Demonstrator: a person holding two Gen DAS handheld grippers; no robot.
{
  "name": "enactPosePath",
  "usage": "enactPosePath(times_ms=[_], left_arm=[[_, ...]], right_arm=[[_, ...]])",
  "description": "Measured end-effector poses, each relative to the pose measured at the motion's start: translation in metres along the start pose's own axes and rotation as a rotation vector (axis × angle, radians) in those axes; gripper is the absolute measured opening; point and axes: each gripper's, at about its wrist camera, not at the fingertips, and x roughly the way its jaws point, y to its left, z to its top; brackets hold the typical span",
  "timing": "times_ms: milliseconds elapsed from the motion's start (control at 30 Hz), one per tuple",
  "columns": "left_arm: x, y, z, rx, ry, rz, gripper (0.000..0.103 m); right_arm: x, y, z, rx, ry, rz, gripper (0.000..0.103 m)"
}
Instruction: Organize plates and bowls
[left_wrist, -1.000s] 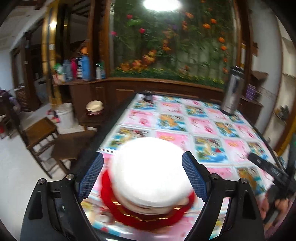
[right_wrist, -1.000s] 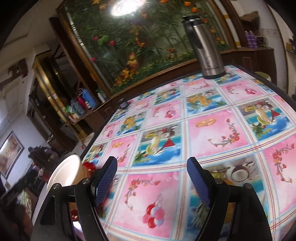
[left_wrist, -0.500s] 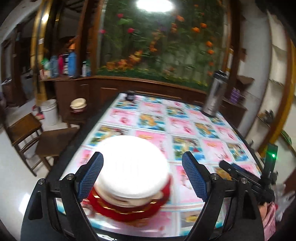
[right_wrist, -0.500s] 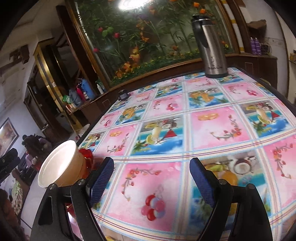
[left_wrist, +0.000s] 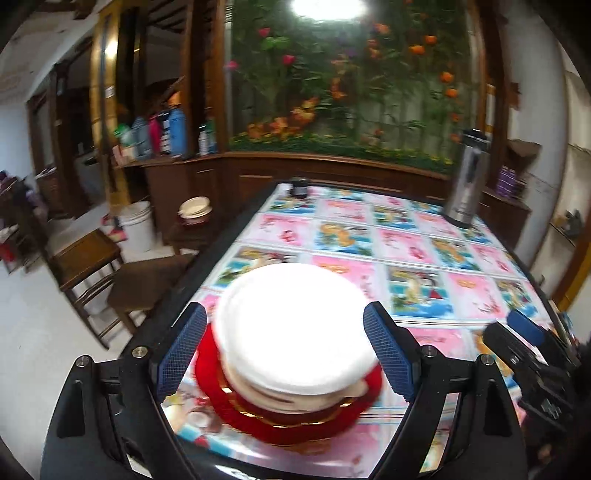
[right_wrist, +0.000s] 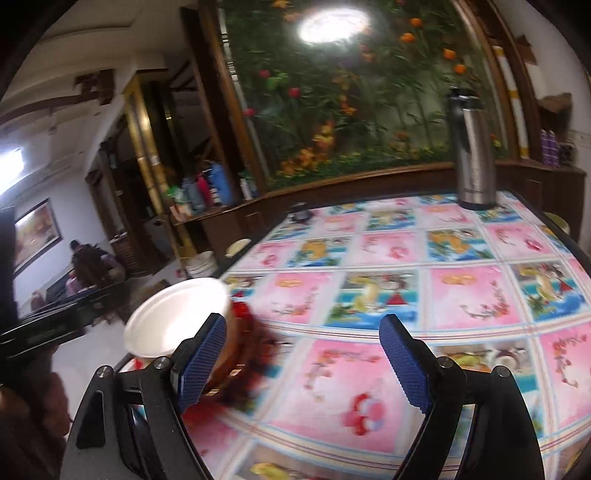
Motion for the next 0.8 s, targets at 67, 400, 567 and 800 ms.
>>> enactPosePath(times_ms=[67, 400, 567, 800], left_arm=[[0.002, 0.009, -0.002, -0.020, 0.003, 0.041, 0.088], [0.010, 0.033, -0.011, -0.048, 0.031, 0.138, 0.088], [0.009, 0.036, -0.012, -0.044, 0.031, 0.151, 0.088], [0.006, 0.038, -0.019, -0.005, 0.030, 0.195, 0.088]], right_arm=[[0.003, 0.016, 0.000, -0.023, 0.007, 0.028, 0.086], [0.026, 0.082, -0.014, -0.133, 0.067, 0.115, 0.086], [0.028, 0.093, -0.015, -0.153, 0.069, 0.135, 0.086], [0.030, 0.094, -0.012, -0.160, 0.069, 0.143, 0.086]])
